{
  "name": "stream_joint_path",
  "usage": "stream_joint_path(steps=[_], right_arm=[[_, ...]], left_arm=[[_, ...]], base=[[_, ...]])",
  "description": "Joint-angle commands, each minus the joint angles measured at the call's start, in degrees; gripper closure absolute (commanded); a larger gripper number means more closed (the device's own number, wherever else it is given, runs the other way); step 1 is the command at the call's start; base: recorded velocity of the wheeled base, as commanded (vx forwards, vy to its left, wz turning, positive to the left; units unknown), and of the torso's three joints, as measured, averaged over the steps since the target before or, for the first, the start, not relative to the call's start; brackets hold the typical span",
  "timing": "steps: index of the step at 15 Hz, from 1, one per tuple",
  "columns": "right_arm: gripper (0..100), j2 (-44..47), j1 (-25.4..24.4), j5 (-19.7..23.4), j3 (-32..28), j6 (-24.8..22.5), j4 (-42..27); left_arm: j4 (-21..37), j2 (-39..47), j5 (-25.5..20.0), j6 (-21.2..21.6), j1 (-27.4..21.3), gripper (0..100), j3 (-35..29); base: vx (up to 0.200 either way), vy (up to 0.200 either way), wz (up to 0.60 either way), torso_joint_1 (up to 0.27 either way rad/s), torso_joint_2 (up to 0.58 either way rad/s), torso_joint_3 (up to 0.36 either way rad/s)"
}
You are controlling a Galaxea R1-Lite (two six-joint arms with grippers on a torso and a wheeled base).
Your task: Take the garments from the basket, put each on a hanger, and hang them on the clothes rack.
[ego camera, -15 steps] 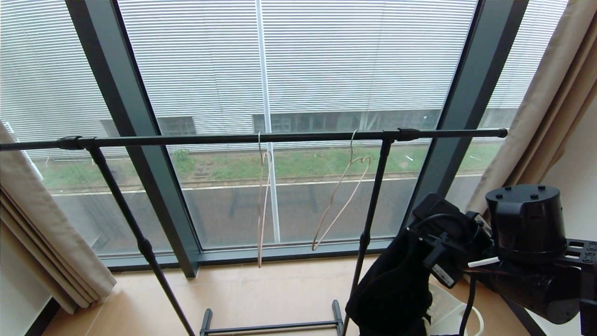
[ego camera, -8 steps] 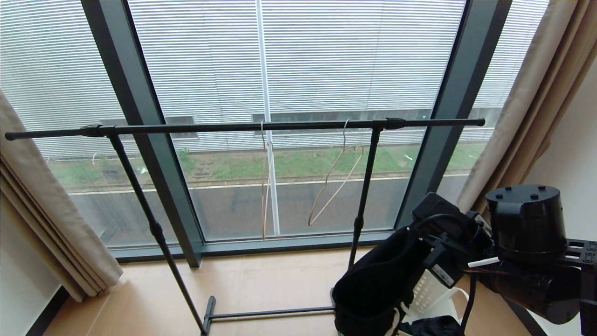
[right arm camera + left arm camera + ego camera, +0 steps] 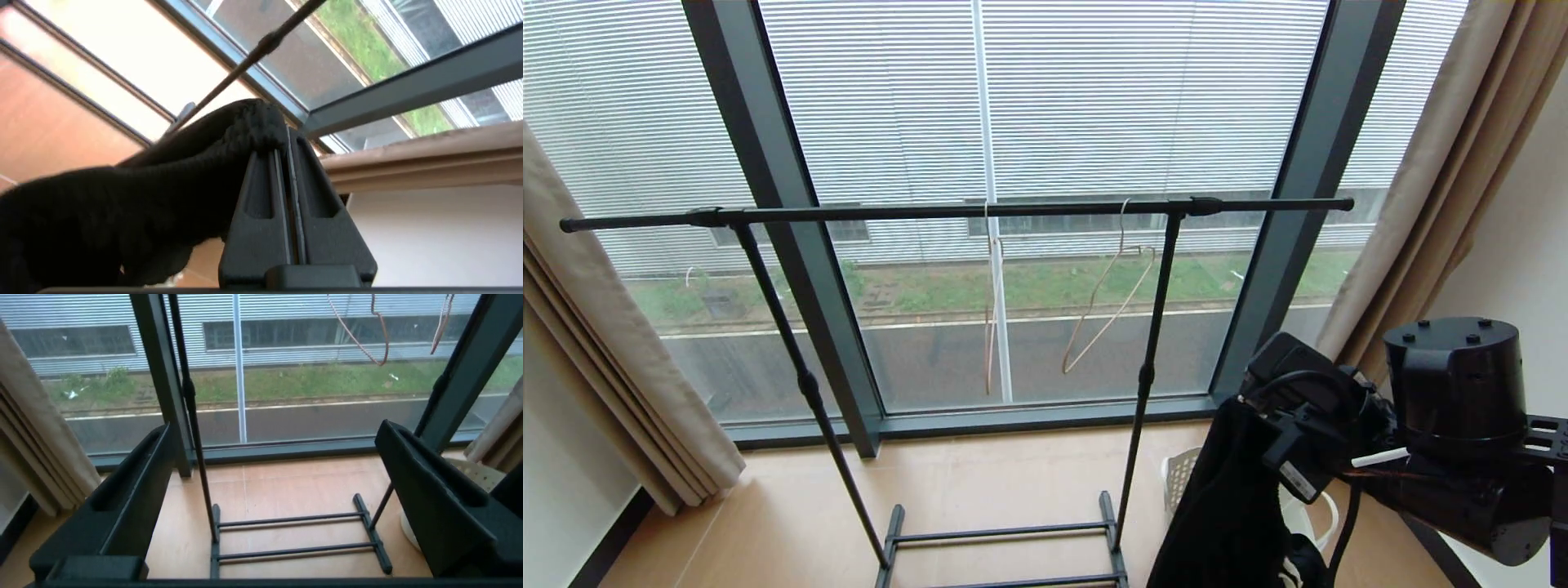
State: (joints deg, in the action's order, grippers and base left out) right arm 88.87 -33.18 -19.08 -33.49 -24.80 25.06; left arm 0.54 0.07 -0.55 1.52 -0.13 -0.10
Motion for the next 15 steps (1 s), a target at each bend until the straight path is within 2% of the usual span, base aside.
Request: stream_joint_path(steps=[1,3,4,5,6,8,10,11,12,13,15], right_arm=[[100,-0.4,-1.9,0.2,-1.8,1.6,0.1],[100,0.3,-4.7,-0.2,-5.4,8.4,-0.1],[100,0.9,-5.8,-0.2,-8.5,11.2,-0.9],[100,1.9,-5.8,-0.3,-9.7,12.0,-0.8],[100,3.0,-5.8,-0.3,-10.7,12.1,-0.7],[100,5.0,-6.0,-0.3,-13.8,12.2,-0.4],[100,6.0,-6.4,-0.6,-17.1,12.1,-0.9],[100,6.3,-6.6,-0.7,-17.7,12.1,-0.9],[100,7.3,-7.7,-1.0,-18.8,12.1,-0.9],[100,8.6,-8.3,-1.6,-20.0,12.1,-0.6],[100,10.1,-9.4,-2.7,-22.0,12.2,0.0]], left_arm=[[2.3,2.3,-0.5,0.4,0.0,0,-2.4],[4.9,13.7,-2.8,-3.2,-0.5,0,-9.0],[4.9,22.8,-8.0,-6.6,-0.9,0,-13.9],[4.9,29.4,-11.1,-8.8,-0.9,0,-16.9],[5.0,35.3,-12.3,-9.9,-1.3,0,-18.9],[4.9,45.5,-12.6,-10.4,-8.0,0,-22.0],[4.6,55.7,-12.5,-15.3,-17.4,0,-25.3],[4.6,58.4,-12.4,-17.2,-20.2,0,-26.4],[4.6,64.5,-12.4,-20.8,-24.7,0,-28.8],[4.0,68.7,-12.4,-22.0,-27.5,0,-30.3],[-1.6,77.3,-12.4,-25.0,-31.9,0,-31.5]], base=[[0.0,0.0,0.0,0.0,0.0,0.0],[0.0,0.0,0.0,0.0,0.0,0.0],[0.0,0.0,0.0,0.0,0.0,0.0],[0.0,0.0,0.0,0.0,0.0,0.0],[0.0,0.0,0.0,0.0,0.0,0.0],[0.0,0.0,0.0,0.0,0.0,0.0],[0.0,0.0,0.0,0.0,0.0,0.0],[0.0,0.0,0.0,0.0,0.0,0.0],[0.0,0.0,0.0,0.0,0.0,0.0],[0.0,0.0,0.0,0.0,0.0,0.0],[0.0,0.0,0.0,0.0,0.0,0.0]])
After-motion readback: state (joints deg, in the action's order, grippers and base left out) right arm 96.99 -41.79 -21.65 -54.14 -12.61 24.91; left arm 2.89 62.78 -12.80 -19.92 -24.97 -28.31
